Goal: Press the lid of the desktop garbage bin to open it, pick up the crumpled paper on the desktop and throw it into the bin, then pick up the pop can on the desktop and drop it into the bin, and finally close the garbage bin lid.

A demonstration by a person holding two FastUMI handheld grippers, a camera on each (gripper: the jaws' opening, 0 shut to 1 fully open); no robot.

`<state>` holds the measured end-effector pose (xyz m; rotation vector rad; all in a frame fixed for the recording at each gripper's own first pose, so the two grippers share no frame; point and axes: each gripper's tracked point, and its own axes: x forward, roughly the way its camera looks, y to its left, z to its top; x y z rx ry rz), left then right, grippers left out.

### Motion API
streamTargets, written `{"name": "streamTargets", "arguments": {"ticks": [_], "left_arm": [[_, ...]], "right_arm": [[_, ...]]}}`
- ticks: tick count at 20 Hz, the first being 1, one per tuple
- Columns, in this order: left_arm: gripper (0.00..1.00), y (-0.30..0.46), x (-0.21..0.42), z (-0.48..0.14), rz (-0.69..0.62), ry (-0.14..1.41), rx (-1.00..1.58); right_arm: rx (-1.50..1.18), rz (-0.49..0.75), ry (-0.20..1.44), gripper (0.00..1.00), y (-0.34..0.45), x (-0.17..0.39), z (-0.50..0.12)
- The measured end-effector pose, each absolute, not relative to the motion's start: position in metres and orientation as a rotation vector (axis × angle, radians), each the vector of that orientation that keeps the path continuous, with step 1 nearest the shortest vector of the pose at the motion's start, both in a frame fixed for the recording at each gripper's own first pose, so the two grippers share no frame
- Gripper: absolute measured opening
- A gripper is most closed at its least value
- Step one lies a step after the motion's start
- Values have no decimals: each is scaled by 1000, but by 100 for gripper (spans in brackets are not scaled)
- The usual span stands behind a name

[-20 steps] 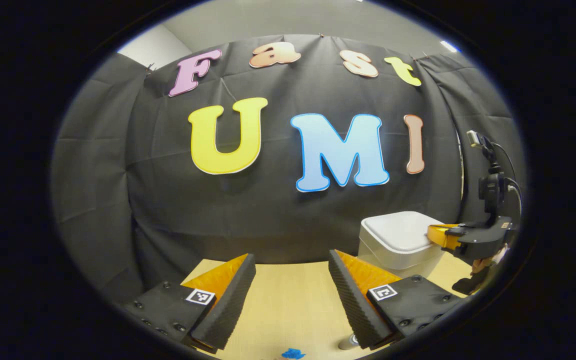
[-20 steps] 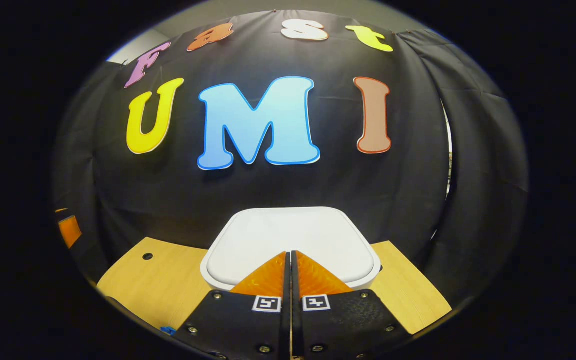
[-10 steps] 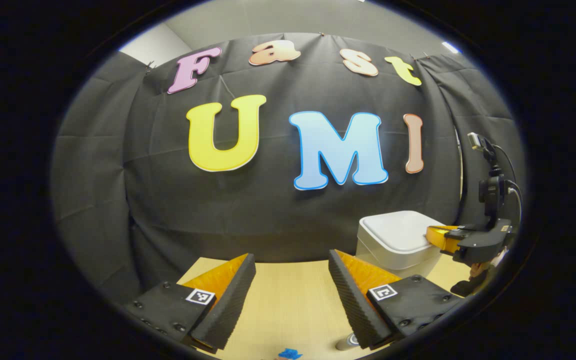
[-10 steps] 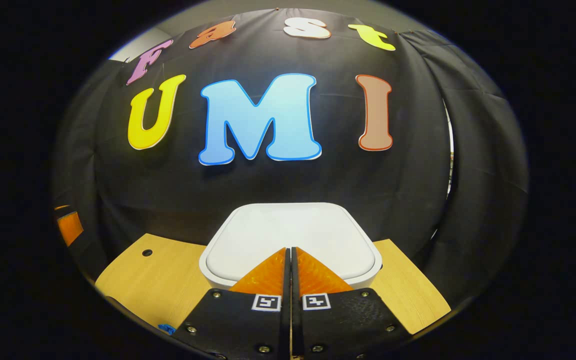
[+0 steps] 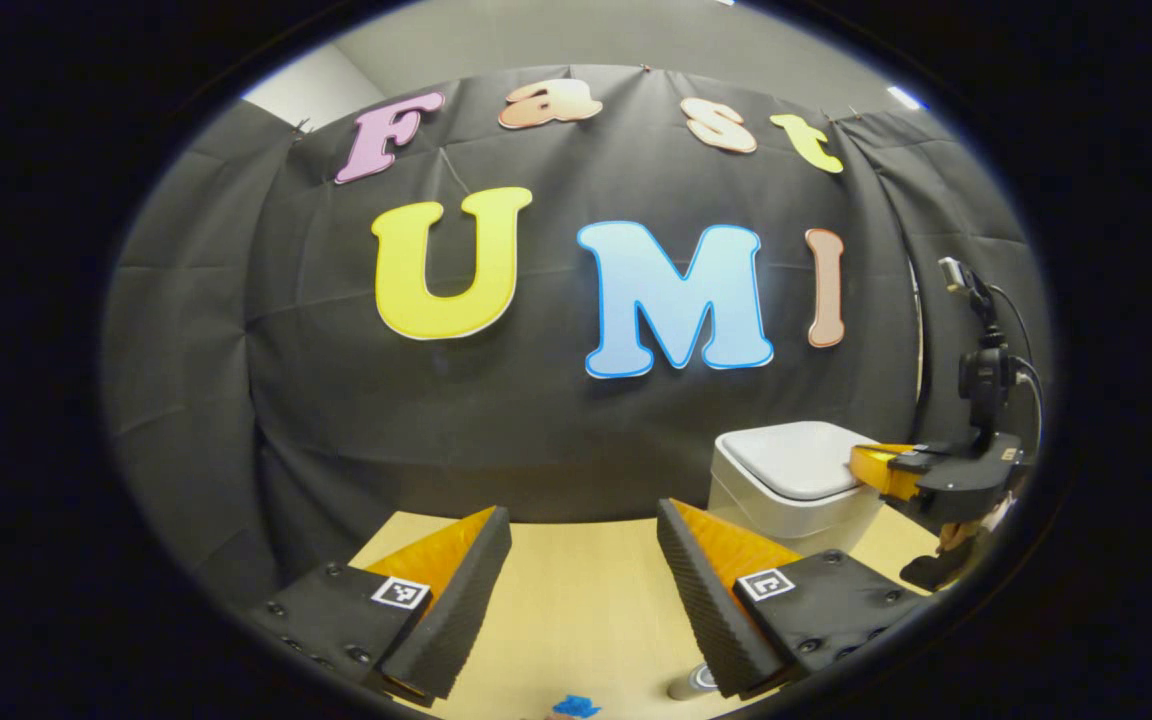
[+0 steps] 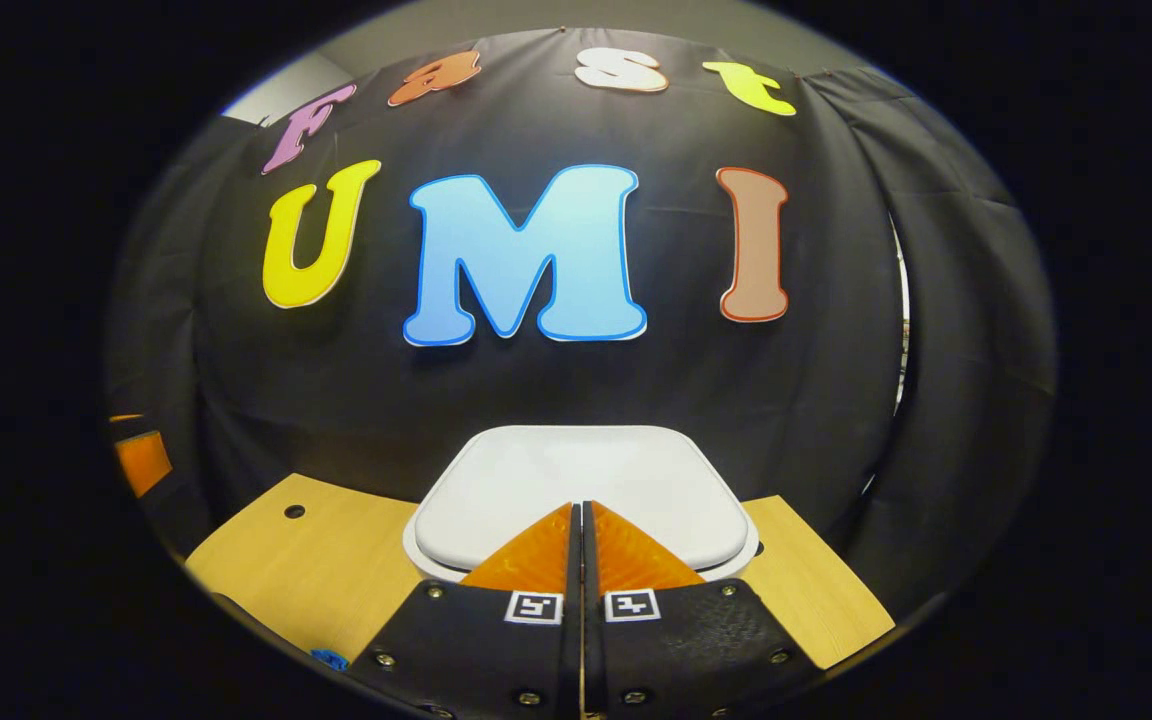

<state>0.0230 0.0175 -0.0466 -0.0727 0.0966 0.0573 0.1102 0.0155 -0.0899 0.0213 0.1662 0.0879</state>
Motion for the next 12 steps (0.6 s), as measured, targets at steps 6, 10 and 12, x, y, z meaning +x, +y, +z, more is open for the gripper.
{"name": "streamTargets", "arguments": {"ticks": [6,10,12], "left_arm": [[100,20,21,-47,59,97,-74],[100,21,19,-47,59,93,-79],[97,20,17,-48,56,96,-82]], "right_arm": [[58,62,91,1,15,107,-62],[49,52,25,1,14,99,-39],[56,43,2,1,12,96,-32]]}}
